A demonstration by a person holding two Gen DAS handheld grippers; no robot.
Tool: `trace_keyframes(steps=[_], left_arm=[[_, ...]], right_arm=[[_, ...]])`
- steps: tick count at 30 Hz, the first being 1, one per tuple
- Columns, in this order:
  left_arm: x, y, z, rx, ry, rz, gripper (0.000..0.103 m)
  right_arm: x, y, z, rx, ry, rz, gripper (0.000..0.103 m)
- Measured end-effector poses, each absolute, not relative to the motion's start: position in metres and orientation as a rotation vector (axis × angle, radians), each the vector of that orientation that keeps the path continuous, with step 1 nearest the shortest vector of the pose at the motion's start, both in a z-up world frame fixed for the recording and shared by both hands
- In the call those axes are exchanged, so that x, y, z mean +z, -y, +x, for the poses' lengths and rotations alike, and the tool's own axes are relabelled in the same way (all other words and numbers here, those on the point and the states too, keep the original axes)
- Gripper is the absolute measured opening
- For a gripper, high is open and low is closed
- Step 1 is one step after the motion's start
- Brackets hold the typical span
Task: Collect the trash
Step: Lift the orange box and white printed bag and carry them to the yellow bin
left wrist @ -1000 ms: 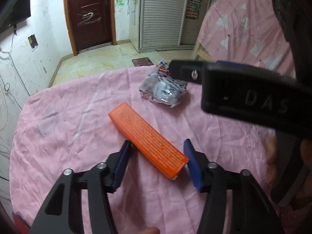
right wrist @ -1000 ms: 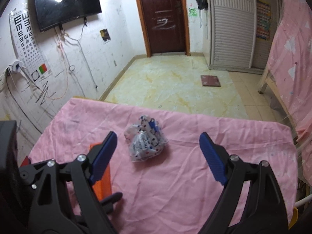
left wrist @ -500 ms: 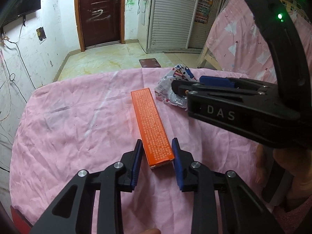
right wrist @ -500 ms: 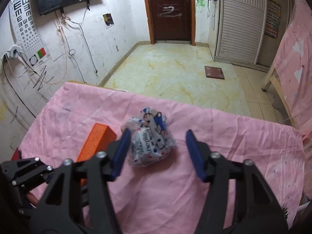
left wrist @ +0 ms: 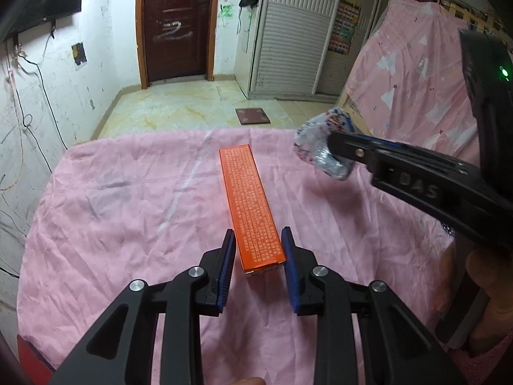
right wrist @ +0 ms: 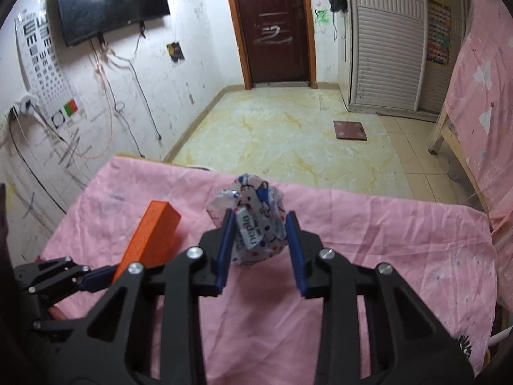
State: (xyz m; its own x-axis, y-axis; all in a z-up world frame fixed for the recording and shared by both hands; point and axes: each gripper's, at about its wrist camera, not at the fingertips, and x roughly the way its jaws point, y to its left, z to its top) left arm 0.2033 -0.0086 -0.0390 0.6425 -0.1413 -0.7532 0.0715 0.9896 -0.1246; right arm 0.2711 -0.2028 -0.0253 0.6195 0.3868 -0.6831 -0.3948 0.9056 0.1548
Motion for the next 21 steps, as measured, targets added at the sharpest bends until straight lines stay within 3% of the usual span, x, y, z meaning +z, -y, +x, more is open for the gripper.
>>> trace_keyframes(steps=[21], left_arm=[[-0.019,0.031,0.180,-0.112,-0.757,-0.004,0.022]], right_arm=[[0.005,0.275,0.218,0.354,-0.673,0.090,0.030]])
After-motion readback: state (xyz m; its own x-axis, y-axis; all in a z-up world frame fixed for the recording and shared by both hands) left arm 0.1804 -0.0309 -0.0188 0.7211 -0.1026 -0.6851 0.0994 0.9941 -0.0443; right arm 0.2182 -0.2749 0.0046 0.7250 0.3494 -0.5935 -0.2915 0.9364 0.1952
